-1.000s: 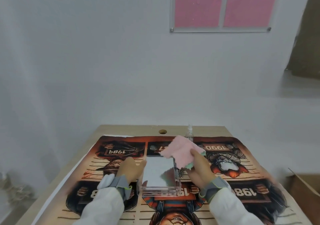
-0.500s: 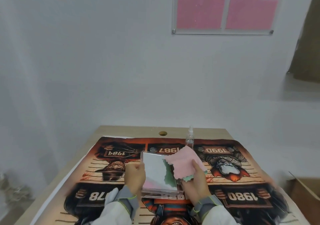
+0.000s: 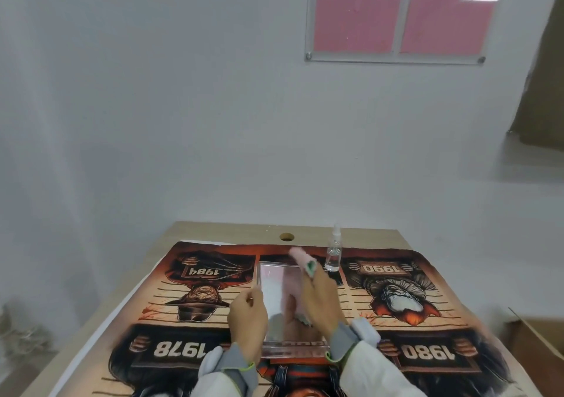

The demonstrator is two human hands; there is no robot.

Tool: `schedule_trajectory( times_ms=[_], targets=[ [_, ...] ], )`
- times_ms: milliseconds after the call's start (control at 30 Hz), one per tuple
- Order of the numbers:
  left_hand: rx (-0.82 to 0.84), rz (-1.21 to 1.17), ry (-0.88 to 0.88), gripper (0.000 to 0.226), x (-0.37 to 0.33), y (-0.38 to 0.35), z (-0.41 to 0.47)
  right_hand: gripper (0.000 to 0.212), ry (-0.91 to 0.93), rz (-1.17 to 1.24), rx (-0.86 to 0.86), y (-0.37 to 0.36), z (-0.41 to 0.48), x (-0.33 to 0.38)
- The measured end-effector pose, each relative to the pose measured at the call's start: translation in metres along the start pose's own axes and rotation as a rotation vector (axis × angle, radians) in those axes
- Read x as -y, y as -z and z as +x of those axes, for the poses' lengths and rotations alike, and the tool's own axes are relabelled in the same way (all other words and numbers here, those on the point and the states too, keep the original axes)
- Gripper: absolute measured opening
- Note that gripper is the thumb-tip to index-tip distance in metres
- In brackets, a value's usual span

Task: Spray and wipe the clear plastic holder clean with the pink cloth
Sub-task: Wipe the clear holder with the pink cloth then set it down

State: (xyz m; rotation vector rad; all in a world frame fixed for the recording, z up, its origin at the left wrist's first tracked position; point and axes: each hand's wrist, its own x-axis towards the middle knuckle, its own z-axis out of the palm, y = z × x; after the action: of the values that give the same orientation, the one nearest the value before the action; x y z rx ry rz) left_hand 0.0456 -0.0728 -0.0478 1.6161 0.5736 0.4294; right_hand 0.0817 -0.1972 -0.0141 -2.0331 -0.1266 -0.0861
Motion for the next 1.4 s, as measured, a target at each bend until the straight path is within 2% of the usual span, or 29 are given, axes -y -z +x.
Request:
schedule_trajectory(
  times_ms=[133,300,400,467,567,633,700,733,800,867,933,1033,1133,1233,1300,1400],
  targets=[
    [-0.028,0.033,-0.064,0.048,-0.001,-0.003,-0.003,0.054,0.042,-0.254,0.100,-0.018,-0.005,0.009],
    [-0.019,0.085,-0.115,0.051,0.003,-0.002,0.000,0.064,0.070,-0.219,0.165,-0.031,-0.011,0.020],
    [0.003,0.093,-0.144,0.047,0.001,0.000,-0.001,0.057,0.083,-0.126,0.207,-0.033,-0.011,0.025],
    [-0.009,0.103,-0.137,0.045,-0.001,0.000,-0.002,0.043,0.078,-0.042,0.217,-0.031,-0.012,0.030],
    [-0.036,0.062,-0.064,0.043,0.002,0.002,-0.001,0.027,-0.030,0.233,0.293,-0.021,-0.012,0.035],
    [-0.033,0.024,0.006,0.040,0.005,0.003,-0.001,0.020,-0.219,0.663,0.327,-0.013,-0.009,0.033],
    [-0.024,-0.021,0.064,0.041,0.006,0.003,0.000,0.034,-0.315,1.044,0.247,-0.001,-0.005,0.029],
    [-0.024,-0.049,0.082,0.042,0.006,0.003,0.000,0.040,-0.305,1.095,0.176,0.006,-0.003,0.027],
    [-0.040,-0.100,0.103,0.043,0.005,0.003,0.000,0.043,-0.238,0.901,-0.010,0.021,-0.001,0.024],
    [-0.065,-0.127,0.119,0.045,0.003,0.003,0.002,0.044,-0.047,0.597,-0.142,0.033,-0.004,0.017],
    [-0.083,-0.127,0.122,0.048,0.001,0.002,0.003,0.045,0.137,0.381,-0.107,0.039,-0.011,0.010],
    [-0.098,-0.105,0.123,0.047,-0.003,-0.003,0.003,0.046,0.066,0.079,-0.064,0.032,-0.014,0.001],
    [-0.118,-0.092,0.118,0.047,-0.005,-0.006,0.001,0.044,-0.019,-0.053,0.084,0.016,-0.026,0.002],
    [-0.140,-0.086,0.115,0.047,-0.006,-0.009,0.002,0.057,0.004,-0.194,0.173,0.000,-0.037,0.003],
    [-0.164,-0.078,0.106,0.046,-0.007,-0.008,0.003,0.055,-0.016,-0.149,0.181,-0.004,-0.040,0.011],
    [-0.190,-0.043,0.088,0.046,-0.006,-0.008,0.005,0.038,0.003,-0.009,0.219,-0.010,-0.044,0.026]
  ],
)
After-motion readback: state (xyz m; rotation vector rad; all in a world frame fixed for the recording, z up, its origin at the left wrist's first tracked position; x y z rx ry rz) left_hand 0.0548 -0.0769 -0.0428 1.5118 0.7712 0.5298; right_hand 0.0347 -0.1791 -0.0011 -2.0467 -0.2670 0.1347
